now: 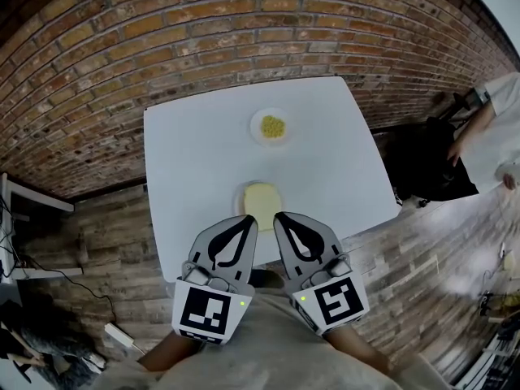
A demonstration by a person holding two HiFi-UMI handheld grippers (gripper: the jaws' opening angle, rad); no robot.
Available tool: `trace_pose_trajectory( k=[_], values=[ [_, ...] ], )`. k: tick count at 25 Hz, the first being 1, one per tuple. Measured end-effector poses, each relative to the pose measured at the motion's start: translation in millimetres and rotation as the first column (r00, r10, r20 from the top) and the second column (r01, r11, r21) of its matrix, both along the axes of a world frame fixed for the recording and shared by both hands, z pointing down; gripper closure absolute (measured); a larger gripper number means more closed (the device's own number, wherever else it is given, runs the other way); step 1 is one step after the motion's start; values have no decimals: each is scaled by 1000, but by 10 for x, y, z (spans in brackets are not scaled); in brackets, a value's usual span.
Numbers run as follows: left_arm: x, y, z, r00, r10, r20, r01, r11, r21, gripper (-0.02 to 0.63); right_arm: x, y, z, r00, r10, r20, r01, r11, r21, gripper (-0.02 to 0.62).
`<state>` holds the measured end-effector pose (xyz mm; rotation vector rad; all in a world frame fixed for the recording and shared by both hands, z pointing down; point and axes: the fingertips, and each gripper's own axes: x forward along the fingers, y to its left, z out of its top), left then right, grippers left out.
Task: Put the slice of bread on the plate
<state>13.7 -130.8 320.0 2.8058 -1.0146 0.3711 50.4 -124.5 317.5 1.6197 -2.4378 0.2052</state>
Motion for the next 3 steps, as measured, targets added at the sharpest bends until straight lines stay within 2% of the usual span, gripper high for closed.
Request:
trace_pose_trajectory(
  k=[3],
  values=[
    [-9,-27,26,1000,-3,3,3,1000,3,597,-11,-19,20,1000,-4,-2,4,1000,-4,588]
  ],
)
